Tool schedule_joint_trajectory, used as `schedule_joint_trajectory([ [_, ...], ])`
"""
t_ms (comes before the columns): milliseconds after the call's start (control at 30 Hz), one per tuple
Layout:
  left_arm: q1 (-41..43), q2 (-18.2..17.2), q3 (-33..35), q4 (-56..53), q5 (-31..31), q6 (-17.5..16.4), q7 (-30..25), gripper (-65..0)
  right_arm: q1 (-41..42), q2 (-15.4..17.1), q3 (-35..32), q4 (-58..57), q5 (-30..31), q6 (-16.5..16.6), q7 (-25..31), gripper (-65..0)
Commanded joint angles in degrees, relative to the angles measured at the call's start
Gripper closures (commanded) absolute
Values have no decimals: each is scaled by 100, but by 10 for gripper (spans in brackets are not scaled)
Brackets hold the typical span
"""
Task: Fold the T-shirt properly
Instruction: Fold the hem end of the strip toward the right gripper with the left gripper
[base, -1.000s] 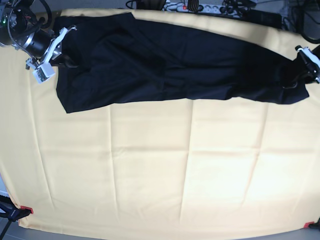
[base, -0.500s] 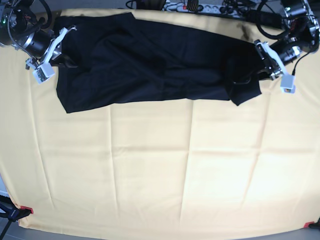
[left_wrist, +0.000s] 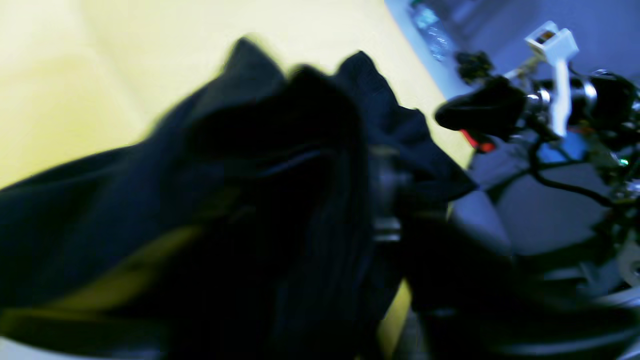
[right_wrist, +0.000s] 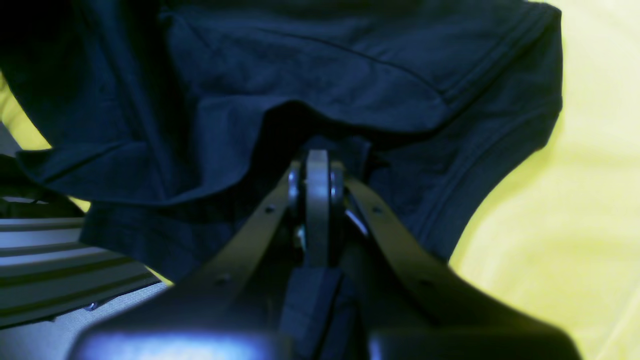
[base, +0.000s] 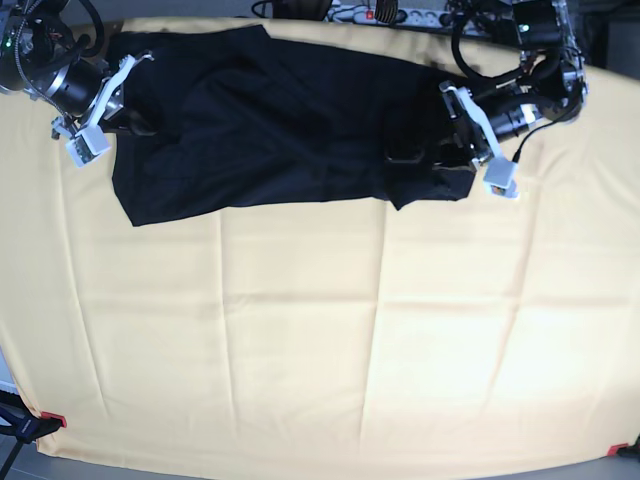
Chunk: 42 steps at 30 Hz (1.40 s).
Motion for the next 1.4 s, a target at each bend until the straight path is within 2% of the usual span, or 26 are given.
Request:
schedule_joint_trajectory([
  [0, -35, -35, 35, 94, -254, -49, -131, -380, 0, 81, 37, 103, 105, 30, 105, 0],
  [33, -33, -35, 83, 94, -378, -49, -146, -418, 0, 81, 37, 103, 107, 30, 105, 0],
  [167, -35, -35, 96, 94, -993, -49, -146, -424, 0, 81, 37, 103, 107, 30, 105, 0],
  [400, -68, -17, -46, 122, -993, -49, -57, -417, 0, 81, 37, 103, 122, 30, 105, 0],
  [467, -68, -17, -256, 122, -993, -49, 31, -359, 0, 81, 37, 103, 122, 30, 105, 0],
  [500, -70, -17, -382, 122, -993, -49, 42, -287, 0, 81, 37, 103, 122, 30, 105, 0],
  [533, -70, -20, -518, 122, -993, -49, 37, -170, 0, 81, 37, 103, 122, 30, 105, 0],
  [567, -68, -20, -651, 122, -892, -49, 35, -23, 0, 81, 37, 103, 122, 30, 105, 0],
  [600, -63, -20, -774, 122, -704, -49, 33, 0, 0, 81, 37, 103, 125, 30, 107, 0],
  [700, -61, -17, -896, 120, -42, -49, -166, 0, 2, 81, 37, 103, 127, 30, 114, 0],
  [900, 15, -17, -254, 63, 1530, 79, -894, 0, 240, 81, 39, 109, 531, 30, 107, -8],
  [967, 15, -17, 0, 63, 1888, 81, -1021, 0, 402, 81, 44, 109, 498, 30, 83, -109],
  [1033, 15, -17, 190, 63, 2201, 160, -1034, 0, 505, 81, 48, 109, 223, 30, 87, -278],
  [1067, 15, -17, 254, 63, 2334, 284, -1049, 0, 533, 81, 52, 107, 2, -164, 87, -353],
  [1100, 15, -20, 297, 63, 2461, 409, -1069, 0, 542, 81, 55, 101, -254, -422, 105, -400],
  [1200, 13, -20, 315, 63, 2651, 592, -1169, 0, 492, 63, 57, 17, -828, -1045, 170, -411],
  [1300, 13, -20, 315, 63, 2658, 610, -1200, 0, 330, 63, 129, -275, -951, -1303, 402, -411],
  [1367, 15, -22, 313, 63, 2649, 610, -1200, 0, 280, 28, 256, -452, -774, -1364, 407, -411],
])
